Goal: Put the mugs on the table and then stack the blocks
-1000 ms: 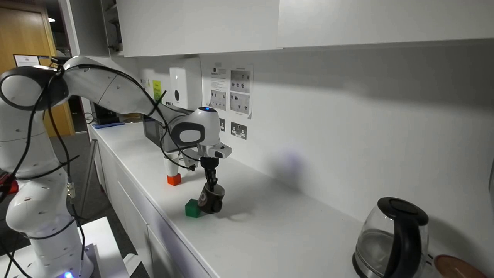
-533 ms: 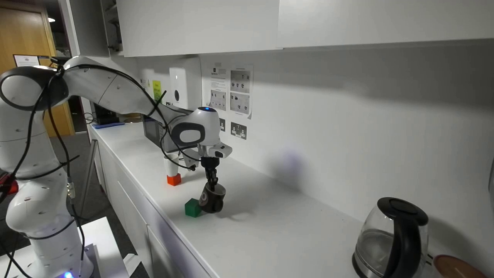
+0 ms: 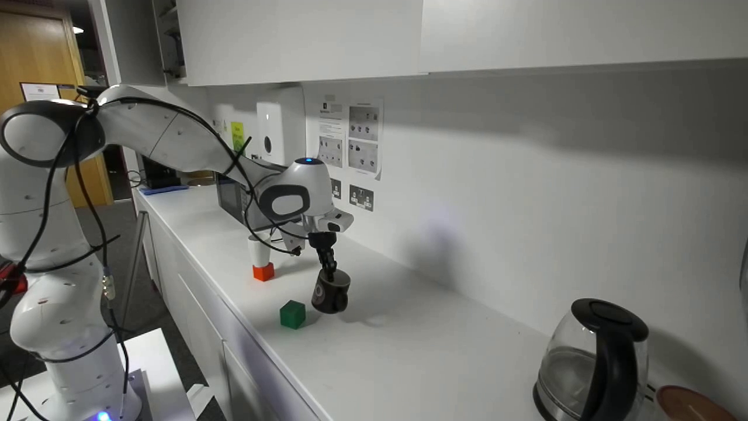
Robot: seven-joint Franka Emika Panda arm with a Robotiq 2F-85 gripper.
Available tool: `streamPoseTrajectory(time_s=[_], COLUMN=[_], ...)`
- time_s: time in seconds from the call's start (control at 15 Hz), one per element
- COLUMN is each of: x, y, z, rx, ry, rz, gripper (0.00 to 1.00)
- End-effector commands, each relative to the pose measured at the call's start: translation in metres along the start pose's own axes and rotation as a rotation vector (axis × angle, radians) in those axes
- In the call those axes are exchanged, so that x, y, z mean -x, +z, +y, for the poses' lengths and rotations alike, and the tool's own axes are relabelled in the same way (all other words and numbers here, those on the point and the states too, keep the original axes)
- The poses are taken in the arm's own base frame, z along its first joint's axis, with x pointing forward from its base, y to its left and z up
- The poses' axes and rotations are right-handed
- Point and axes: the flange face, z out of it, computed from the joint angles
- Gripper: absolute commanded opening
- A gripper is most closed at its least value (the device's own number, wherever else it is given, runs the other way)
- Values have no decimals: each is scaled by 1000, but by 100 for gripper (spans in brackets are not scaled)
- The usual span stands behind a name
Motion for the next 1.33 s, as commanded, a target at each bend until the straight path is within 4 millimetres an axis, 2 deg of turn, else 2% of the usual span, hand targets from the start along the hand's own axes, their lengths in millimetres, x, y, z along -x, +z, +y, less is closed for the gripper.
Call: streamPoseTrajectory(time_s=[0.0, 0.33, 0.73, 0.93, 1.27], x=[-10, -16, -26, -30, -33], y=[-18, -22, -21, -14, 9], z=[-19, -49, -67, -72, -74], rx=[-37, -43, -40, -43, -27], ry=[-52, -104, -124, -125, -126], rz=[104, 181, 313, 335, 287], gripper=[3, 3, 3, 3, 3])
